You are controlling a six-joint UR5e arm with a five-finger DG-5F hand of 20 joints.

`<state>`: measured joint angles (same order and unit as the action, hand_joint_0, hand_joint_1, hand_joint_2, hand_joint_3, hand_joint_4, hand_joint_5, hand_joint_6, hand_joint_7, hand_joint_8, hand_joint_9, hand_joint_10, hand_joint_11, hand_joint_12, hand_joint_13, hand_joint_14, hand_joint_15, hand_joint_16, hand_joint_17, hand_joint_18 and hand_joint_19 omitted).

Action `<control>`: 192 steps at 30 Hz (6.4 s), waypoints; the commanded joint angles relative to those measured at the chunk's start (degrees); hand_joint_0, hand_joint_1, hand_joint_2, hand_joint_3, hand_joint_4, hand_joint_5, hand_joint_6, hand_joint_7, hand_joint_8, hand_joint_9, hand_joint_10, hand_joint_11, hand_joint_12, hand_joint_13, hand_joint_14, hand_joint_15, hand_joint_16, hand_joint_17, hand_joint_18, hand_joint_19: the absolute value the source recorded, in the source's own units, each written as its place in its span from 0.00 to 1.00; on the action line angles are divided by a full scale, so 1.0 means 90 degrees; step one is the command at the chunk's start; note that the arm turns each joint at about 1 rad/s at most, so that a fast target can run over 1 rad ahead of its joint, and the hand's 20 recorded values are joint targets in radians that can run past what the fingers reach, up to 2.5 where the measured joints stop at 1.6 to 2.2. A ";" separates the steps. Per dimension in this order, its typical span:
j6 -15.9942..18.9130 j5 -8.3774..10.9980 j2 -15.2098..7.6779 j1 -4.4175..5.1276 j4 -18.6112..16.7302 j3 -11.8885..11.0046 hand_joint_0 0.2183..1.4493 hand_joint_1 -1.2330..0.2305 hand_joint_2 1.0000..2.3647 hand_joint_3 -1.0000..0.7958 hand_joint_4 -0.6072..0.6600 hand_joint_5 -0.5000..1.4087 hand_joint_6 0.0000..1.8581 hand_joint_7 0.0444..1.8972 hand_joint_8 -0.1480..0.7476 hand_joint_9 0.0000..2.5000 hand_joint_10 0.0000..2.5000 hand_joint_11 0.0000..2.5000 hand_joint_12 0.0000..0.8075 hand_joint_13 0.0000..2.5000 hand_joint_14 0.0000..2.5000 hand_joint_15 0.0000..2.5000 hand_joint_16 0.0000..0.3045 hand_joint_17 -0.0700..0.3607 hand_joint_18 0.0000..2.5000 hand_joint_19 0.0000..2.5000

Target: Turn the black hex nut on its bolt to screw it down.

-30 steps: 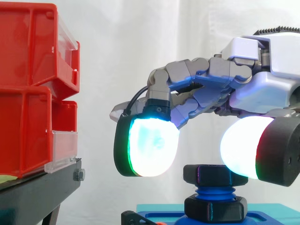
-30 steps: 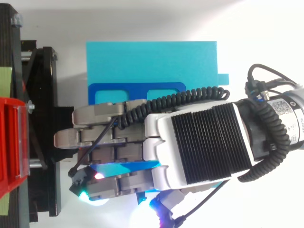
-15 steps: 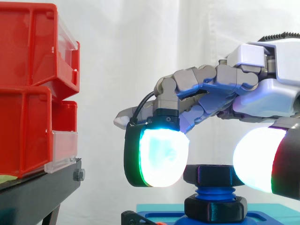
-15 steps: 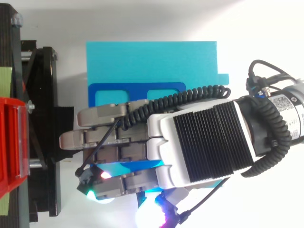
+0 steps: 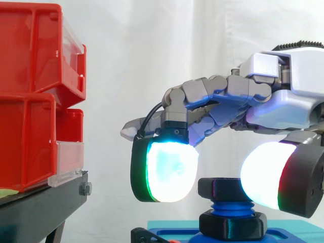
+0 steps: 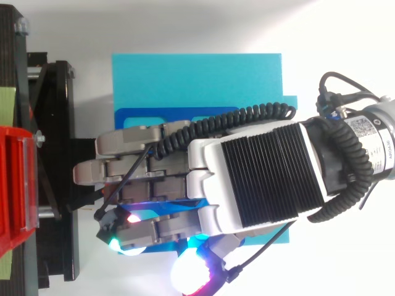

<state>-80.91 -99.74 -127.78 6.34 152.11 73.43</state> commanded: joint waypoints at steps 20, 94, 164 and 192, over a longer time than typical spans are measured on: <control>-0.0415 -0.0207 -0.0002 -0.0157 -0.0046 -0.0004 0.17 0.53 0.00 0.28 0.59 0.20 0.27 0.64 0.40 0.21 0.00 0.07 0.20 0.10 0.00 0.01 0.05 0.24 0.00 0.10; -0.0317 -0.1691 -0.0002 -0.1183 0.0013 -0.0278 0.15 0.71 0.00 0.28 0.62 0.21 0.27 0.63 0.42 0.23 0.00 0.08 0.22 0.13 0.00 0.02 0.06 0.25 0.00 0.11; -0.0073 -0.1769 -0.0627 -0.0646 0.0022 -0.0883 0.16 0.64 0.00 0.28 0.60 0.18 0.34 0.54 0.41 0.22 0.00 0.09 0.20 0.13 0.00 0.03 0.05 0.24 0.00 0.11; -0.0063 -0.1945 -0.0636 -0.0665 0.0306 -0.1059 0.18 0.59 0.00 0.28 0.60 0.18 0.34 0.55 0.40 0.23 0.00 0.09 0.18 0.13 0.00 0.03 0.04 0.23 0.00 0.11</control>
<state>-81.48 -117.01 -133.50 0.44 154.62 63.91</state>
